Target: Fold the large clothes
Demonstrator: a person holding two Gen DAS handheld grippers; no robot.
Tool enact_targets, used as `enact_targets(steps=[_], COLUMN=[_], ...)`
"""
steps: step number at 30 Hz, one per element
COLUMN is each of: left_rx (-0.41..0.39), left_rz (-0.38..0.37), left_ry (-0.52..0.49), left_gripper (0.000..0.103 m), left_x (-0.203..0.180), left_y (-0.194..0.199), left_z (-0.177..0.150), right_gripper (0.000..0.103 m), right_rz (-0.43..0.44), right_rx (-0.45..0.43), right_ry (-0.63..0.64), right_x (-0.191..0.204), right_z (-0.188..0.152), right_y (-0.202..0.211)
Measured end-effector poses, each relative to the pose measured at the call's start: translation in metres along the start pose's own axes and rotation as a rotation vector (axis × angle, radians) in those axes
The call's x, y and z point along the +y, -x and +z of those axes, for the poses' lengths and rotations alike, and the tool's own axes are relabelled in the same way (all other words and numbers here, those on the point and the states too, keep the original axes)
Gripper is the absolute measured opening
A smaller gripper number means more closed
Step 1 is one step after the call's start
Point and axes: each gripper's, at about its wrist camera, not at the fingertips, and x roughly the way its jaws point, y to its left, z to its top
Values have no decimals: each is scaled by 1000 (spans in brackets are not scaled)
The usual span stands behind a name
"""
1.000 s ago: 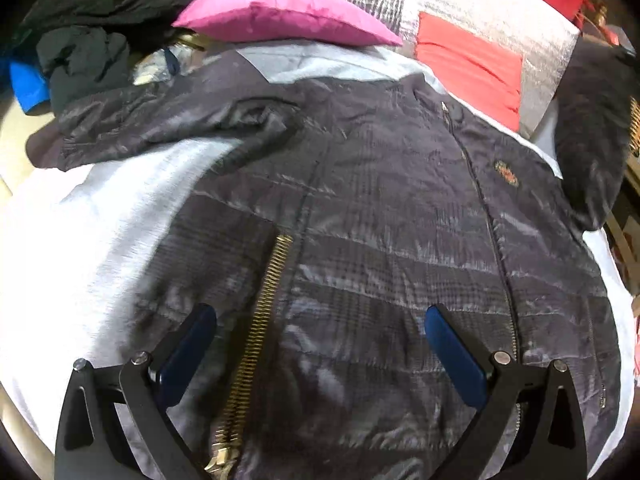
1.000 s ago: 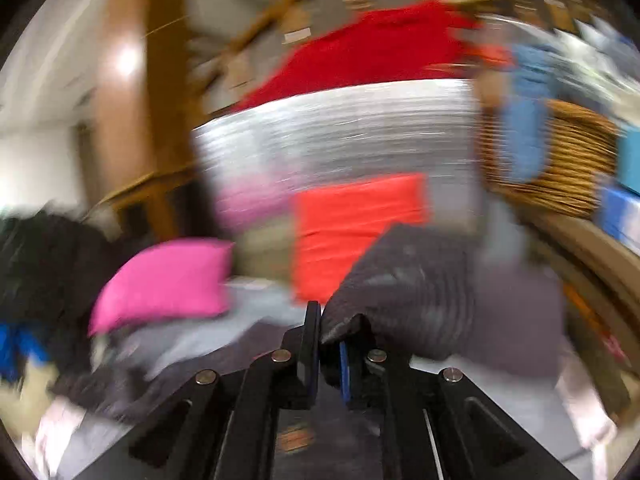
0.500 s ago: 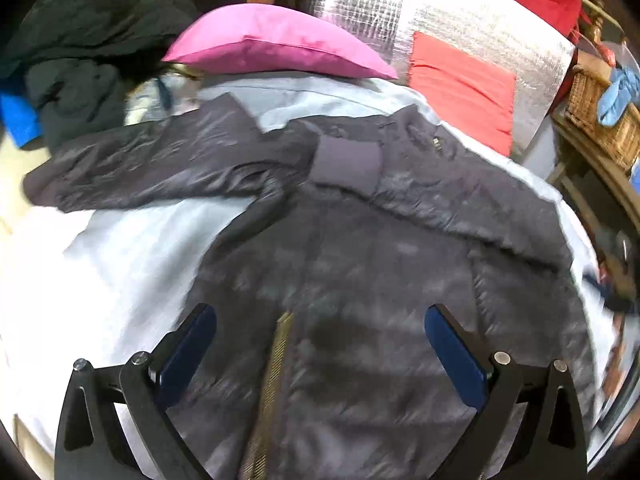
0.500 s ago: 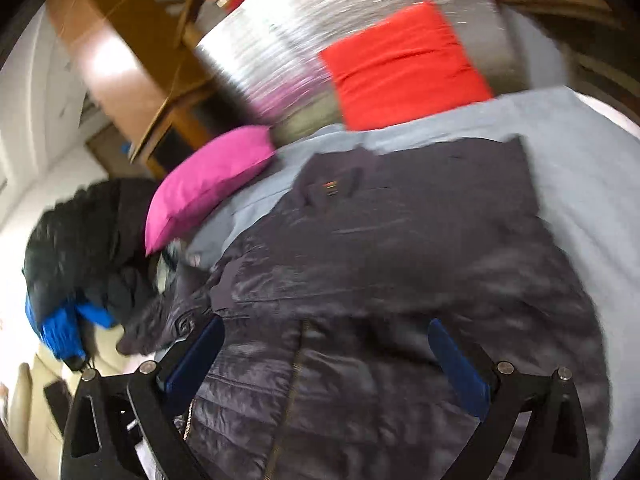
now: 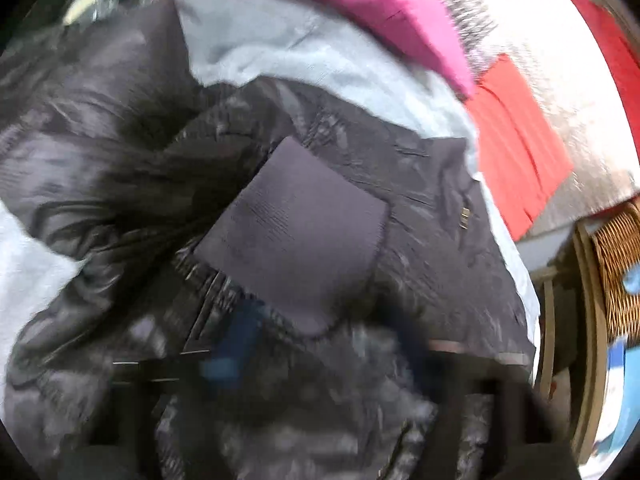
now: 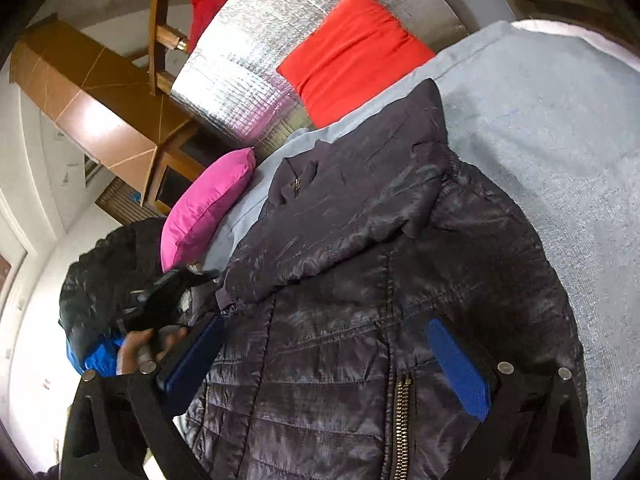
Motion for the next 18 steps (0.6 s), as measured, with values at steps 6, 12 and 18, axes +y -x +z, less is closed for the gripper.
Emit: enact_targets(steps=[6, 12, 18], left_rx=[-187, -273, -277], left_rz=[18, 30, 10], left_ry=[-249, -367, -341], left_gripper=[25, 25, 25], left_x=[-34, -49, -46], left_y=[37, 56, 64], left_z=[-22, -44, -40], right_gripper=[103, 103, 98], right_rz=[-21, 116, 130], right_rx=[-13, 32, 89], right_ry=[-53, -320, -504], right_x=[-12, -30, -37], right_z=[18, 33, 49], right_y=[3, -21, -80])
